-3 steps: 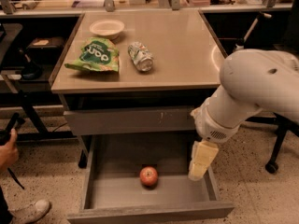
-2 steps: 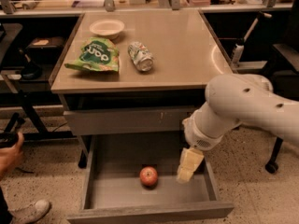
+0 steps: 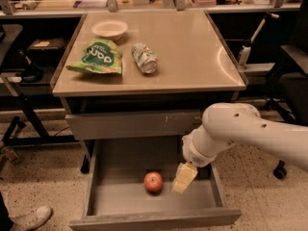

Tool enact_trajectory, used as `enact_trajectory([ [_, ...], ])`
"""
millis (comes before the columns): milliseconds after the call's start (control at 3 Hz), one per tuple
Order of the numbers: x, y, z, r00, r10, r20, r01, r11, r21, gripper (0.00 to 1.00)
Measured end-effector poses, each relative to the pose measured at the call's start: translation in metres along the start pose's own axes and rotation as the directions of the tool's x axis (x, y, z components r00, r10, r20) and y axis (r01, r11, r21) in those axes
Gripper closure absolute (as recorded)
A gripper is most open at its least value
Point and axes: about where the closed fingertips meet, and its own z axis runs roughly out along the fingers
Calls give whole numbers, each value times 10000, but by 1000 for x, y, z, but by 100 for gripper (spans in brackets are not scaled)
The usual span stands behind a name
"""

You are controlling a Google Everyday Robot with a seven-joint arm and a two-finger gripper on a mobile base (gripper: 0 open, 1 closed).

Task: Pick apple from middle drawer and place on counter

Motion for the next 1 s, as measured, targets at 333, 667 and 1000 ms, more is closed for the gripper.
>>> enact_trajectory([
  [333,-1,-1,22,9993,66,381,-65,10000,-24,0],
  [667,-1,-12,62,9943,349,1008,-345,9994,-64,0],
  [1000,5,-17,102,9847,726,1584,-679,9971,-350,0],
])
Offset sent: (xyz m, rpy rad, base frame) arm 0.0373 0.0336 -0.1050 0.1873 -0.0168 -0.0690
